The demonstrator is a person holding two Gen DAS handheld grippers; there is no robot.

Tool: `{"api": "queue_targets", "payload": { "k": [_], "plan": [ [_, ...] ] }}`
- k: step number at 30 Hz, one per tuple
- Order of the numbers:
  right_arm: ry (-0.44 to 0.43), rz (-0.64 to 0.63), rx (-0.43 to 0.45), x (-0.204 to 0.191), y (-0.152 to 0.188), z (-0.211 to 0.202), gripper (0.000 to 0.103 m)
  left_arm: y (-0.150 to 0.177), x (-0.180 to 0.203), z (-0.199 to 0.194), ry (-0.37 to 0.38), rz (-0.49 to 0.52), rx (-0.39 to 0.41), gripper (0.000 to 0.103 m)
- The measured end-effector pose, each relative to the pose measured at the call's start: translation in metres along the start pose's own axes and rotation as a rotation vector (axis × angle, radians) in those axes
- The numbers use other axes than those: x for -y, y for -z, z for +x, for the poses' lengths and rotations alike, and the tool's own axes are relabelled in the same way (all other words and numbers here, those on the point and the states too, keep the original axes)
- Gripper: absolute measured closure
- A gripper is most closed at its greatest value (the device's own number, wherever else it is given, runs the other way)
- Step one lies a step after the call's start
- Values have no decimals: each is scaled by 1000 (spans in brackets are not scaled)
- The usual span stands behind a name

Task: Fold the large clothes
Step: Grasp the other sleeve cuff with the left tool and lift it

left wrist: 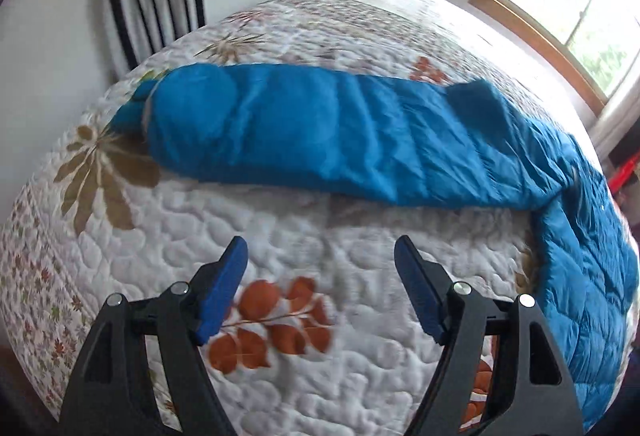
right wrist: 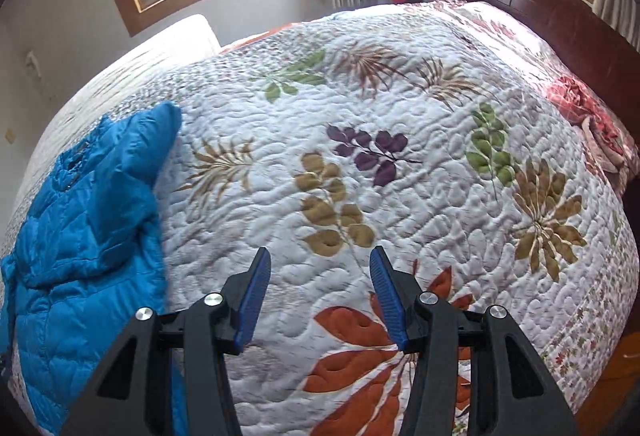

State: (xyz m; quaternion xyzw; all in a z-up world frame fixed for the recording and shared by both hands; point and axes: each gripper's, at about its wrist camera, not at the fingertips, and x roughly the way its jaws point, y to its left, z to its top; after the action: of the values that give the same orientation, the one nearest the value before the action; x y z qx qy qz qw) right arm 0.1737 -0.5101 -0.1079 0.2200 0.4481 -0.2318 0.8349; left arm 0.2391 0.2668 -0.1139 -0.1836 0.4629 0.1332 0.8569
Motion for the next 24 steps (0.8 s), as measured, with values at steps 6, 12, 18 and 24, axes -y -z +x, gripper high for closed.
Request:
{"api": "queue_targets", "payload": {
  "k": [6, 12, 18, 24],
  "plan": [
    [6, 66, -51, 26, 5, 22, 51, -20, -74, 16, 45, -262, 11, 28],
    [1, 103, -95, 40, 8, 42, 51, -39, -92, 31, 96, -342, 48, 27],
    [4, 118, -93, 43, 10, 44, 51, -54, -93, 43, 20, -359, 83, 65],
    [41, 94, -87, 38, 11, 41, 51, -60, -74, 32, 0, -295, 161, 91]
  ]
}}
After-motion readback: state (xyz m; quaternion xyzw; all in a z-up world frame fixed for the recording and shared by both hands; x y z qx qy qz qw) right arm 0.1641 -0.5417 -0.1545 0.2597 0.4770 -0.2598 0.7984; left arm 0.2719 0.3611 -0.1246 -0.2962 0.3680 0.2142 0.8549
